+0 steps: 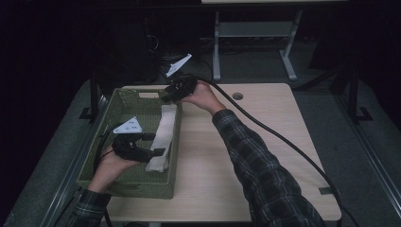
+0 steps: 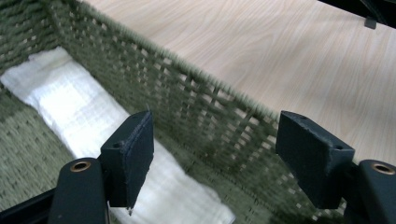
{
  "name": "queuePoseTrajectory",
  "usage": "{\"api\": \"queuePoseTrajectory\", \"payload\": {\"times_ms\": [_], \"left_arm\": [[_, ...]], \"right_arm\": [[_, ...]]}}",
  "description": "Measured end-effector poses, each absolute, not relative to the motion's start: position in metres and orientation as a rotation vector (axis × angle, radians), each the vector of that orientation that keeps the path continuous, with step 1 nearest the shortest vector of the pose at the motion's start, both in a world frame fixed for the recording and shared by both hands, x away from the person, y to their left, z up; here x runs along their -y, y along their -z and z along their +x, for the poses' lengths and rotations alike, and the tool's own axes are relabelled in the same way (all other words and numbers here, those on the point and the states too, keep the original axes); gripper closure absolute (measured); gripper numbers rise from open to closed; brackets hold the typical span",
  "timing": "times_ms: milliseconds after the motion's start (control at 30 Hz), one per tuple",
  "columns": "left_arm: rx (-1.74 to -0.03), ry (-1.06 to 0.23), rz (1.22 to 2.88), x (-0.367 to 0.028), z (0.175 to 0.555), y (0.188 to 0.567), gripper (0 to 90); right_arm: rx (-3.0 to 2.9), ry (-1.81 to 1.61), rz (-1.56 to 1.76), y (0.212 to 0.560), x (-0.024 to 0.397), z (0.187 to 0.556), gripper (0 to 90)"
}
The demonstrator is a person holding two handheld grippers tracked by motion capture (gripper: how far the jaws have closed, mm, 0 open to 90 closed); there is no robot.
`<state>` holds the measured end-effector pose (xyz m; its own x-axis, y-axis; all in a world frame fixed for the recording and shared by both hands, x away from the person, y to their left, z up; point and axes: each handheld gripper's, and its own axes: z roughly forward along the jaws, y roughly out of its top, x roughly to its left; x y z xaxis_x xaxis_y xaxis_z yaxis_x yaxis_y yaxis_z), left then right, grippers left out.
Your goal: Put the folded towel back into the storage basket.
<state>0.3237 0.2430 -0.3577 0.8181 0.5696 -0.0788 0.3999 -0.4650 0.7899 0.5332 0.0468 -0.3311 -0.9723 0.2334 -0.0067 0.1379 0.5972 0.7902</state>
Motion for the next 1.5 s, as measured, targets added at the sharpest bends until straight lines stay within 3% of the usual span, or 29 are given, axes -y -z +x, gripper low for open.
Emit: {"api": "queuePoseTrajectory", "payload": {"times_ms": [500,833,1500], "left_arm": [[-0.701,-0.299,2.14,-0.192,0.329,0.332,23.9],[-0.712,-0.32,2.152,-0.141,0.324,0.328,23.1],[-0.656,-0.281,2.164,-0.059,0.312,0.367,21.4]], "right_arm": [[-2.708,-1.331,0.289,0.31,0.012,0.506,41.0],[-2.683,-1.336,0.339,0.309,0.076,0.485,36.5],[-2.627,-1.31,0.527,0.364,0.171,0.439,27.9]]}}
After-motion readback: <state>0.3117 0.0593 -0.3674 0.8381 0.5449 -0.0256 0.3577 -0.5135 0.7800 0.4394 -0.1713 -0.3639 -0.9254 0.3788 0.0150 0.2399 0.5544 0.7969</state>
